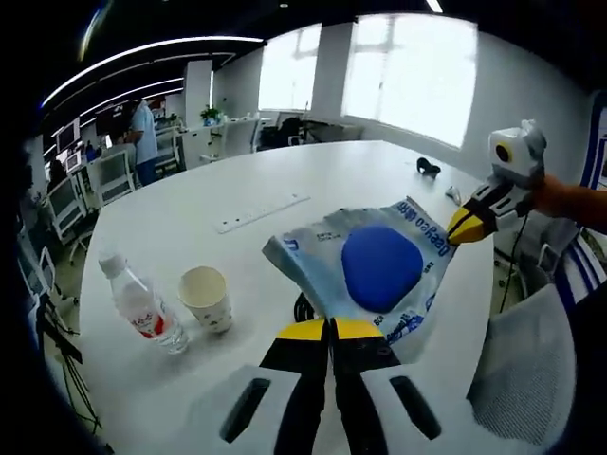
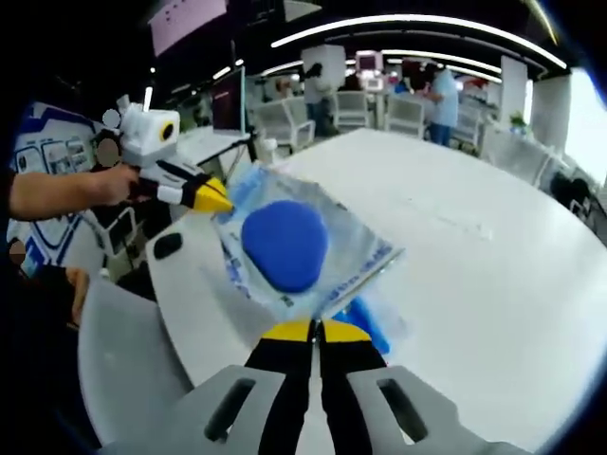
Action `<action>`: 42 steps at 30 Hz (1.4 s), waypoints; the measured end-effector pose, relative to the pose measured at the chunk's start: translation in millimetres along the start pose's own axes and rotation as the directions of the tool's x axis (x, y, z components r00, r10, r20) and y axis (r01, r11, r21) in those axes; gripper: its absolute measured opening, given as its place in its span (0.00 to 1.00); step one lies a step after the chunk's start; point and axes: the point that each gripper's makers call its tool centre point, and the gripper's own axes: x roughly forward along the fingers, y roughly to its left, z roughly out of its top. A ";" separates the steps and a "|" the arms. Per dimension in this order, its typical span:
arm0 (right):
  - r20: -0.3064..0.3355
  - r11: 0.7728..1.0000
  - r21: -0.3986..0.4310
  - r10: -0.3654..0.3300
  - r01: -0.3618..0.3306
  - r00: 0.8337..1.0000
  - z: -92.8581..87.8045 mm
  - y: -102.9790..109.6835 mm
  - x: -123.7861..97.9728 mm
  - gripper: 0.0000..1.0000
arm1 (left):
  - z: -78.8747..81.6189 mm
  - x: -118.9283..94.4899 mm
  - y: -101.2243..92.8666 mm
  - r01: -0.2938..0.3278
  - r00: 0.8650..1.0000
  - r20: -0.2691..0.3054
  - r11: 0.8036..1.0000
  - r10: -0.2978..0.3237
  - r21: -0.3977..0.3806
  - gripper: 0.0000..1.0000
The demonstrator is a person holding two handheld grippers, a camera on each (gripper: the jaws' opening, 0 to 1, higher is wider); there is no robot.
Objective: Arrange the tabletop items into an orderly group along one side of the table until the central work area is clear of visible clutter.
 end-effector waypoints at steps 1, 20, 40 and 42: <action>0.002 1.000 -0.001 -0.004 0.004 1.000 1.3 -1.2 -0.6 0.00 | 1.0 1.5 0.7 0.002 1.000 0.001 1.000 -0.002 0.001 0.00; 0.006 0.997 0.020 -0.079 0.079 0.997 8.6 -37.9 4.6 0.00 | 18.6 37.1 13.8 0.052 0.998 0.047 0.997 -0.050 -0.055 0.00; 0.046 0.993 0.081 -0.086 0.082 0.995 13.4 -62.0 20.4 0.00 | 22.9 61.5 28.7 0.012 0.998 0.066 0.997 -0.007 -0.070 0.00; 0.064 0.991 0.114 -0.078 0.070 0.995 15.9 -63.8 23.8 0.00 | 25.3 63.6 31.6 0.007 0.997 0.076 0.994 0.002 -0.106 0.00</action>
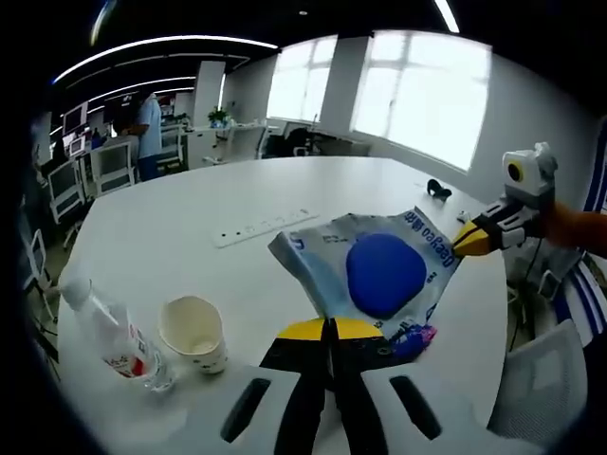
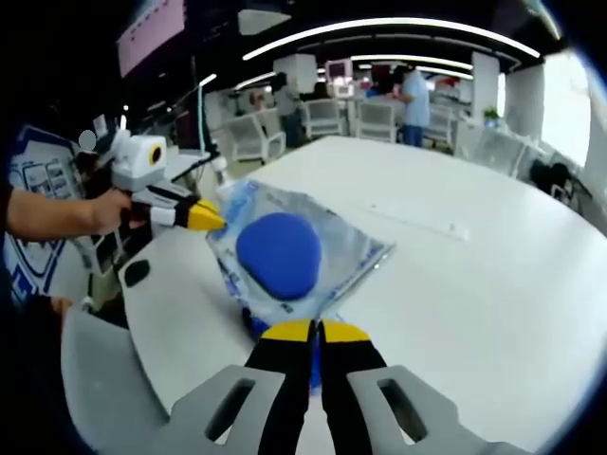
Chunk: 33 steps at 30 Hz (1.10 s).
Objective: Arrange the tabletop items into an orderly group along one side of the table until the central work area is clear of visible clutter.
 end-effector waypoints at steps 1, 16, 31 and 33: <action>0.006 1.000 -0.004 -0.005 0.005 1.000 1.2 -2.7 1.9 0.00 | 1.8 0.5 0.9 -0.005 1.000 0.015 0.999 0.005 -0.035 0.00; 0.007 1.000 -0.022 -0.021 0.022 1.000 13.4 -25.4 29.0 0.00 | 7.6 23.5 19.9 -0.071 0.996 0.043 0.997 0.073 -0.044 0.00; -0.013 0.990 -0.131 -0.055 0.052 0.998 12.3 -43.1 59.5 0.00 | 3.5 47.5 38.1 -0.161 0.985 0.051 0.985 0.164 -0.066 0.00; -0.015 0.990 -0.132 -0.047 0.044 0.999 12.4 -43.8 64.5 0.00 | 2.3 50.1 40.9 -0.170 0.983 0.051 0.983 0.174 -0.072 0.00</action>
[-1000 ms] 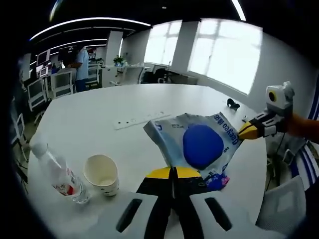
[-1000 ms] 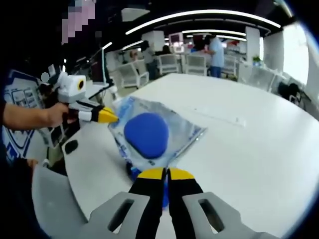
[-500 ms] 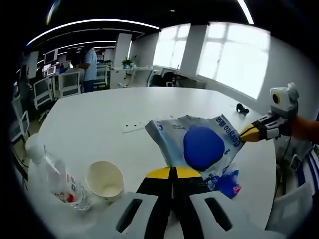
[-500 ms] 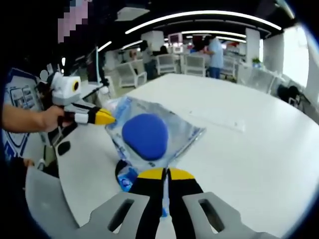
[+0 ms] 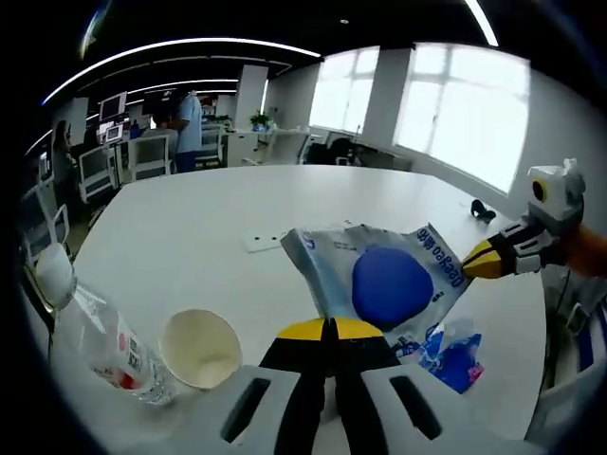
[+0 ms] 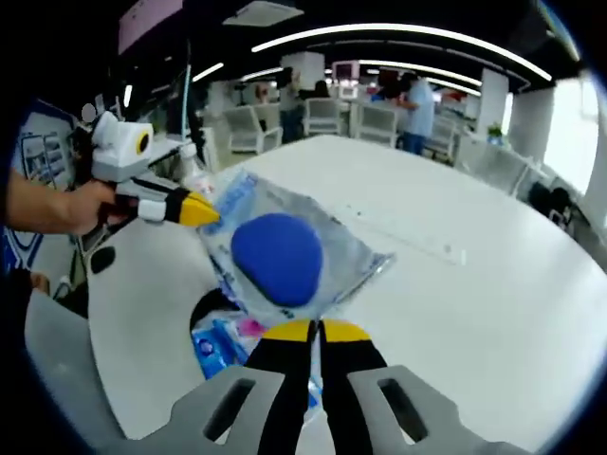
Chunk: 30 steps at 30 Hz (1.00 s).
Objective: Arrange the tabletop items into an orderly group along one side of the table until the central work area is clear of visible clutter.
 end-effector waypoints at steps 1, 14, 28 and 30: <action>0.000 1.000 -0.005 0.000 0.000 1.000 -0.1 -1.0 3.1 0.00 | -0.2 1.1 0.9 -0.007 1.000 0.000 1.000 0.007 0.001 0.00; -0.009 1.000 0.011 0.015 -0.015 1.000 -3.0 -7.7 29.6 0.00 | -9.0 21.3 9.8 -0.060 0.998 -0.016 0.998 0.061 0.032 0.00; -0.015 0.999 0.041 0.010 -0.009 1.000 -13.7 -21.3 52.1 0.00 | -15.1 39.2 22.4 -0.150 0.989 -0.003 0.983 0.151 0.103 0.00; -0.022 0.999 0.043 0.015 -0.014 1.000 -16.4 -21.1 57.1 0.00 | -17.8 41.4 25.1 -0.164 0.986 -0.010 0.977 0.167 0.134 0.00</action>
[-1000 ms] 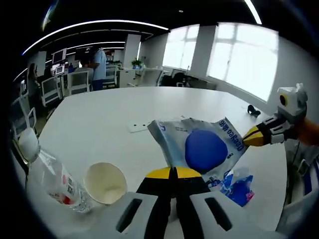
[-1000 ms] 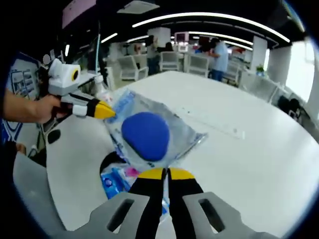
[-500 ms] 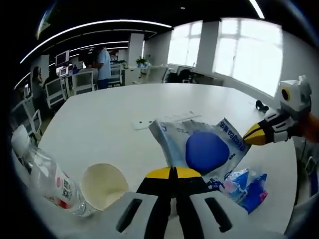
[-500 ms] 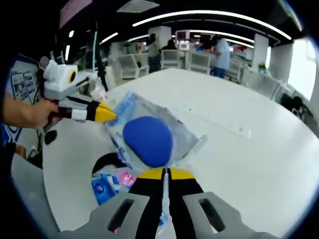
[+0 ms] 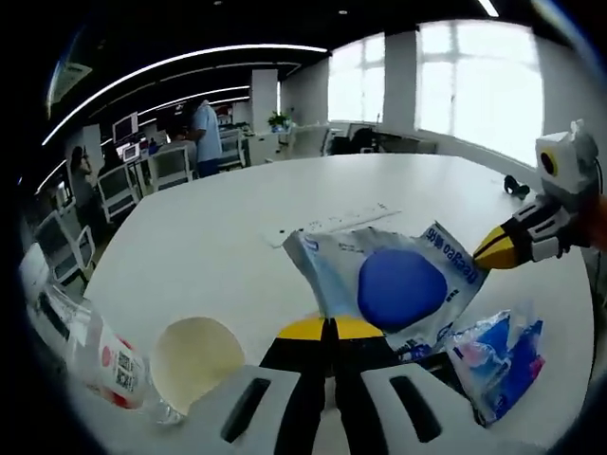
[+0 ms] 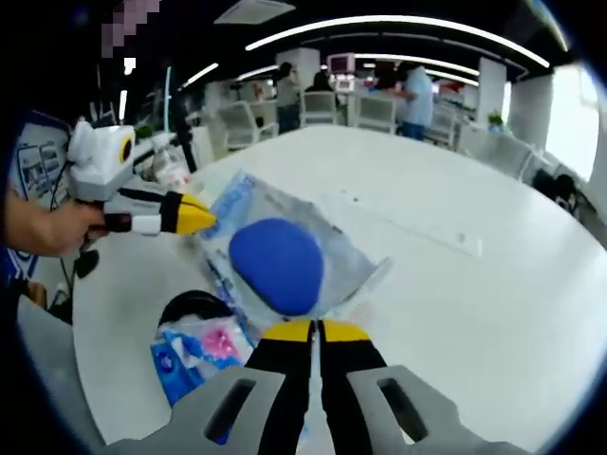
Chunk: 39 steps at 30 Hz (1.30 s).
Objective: Arrange the tabletop items into an orderly group along one side of the table until the central work area is clear of visible clutter.
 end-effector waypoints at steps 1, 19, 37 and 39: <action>-0.002 1.000 -0.003 0.001 -0.001 1.000 -1.2 0.3 1.7 0.00 | -4.3 2.1 -1.4 0.005 1.000 -0.018 1.000 -0.005 0.003 0.00; -0.035 0.997 0.072 0.026 -0.023 0.999 -27.6 6.2 10.3 0.00 | -42.1 0.6 -7.0 0.017 0.996 -0.093 1.000 -0.016 0.003 0.00; -0.040 0.996 0.084 -0.003 0.006 0.999 -37.5 3.9 9.9 0.00 | -53.8 -0.7 -1.5 -0.011 0.992 -0.123 0.999 0.017 0.053 0.00; -0.041 0.997 0.083 -0.002 0.006 0.999 -37.0 3.4 11.2 0.00 | -54.3 0.5 0.4 -0.023 0.992 -0.122 0.997 0.031 0.070 0.00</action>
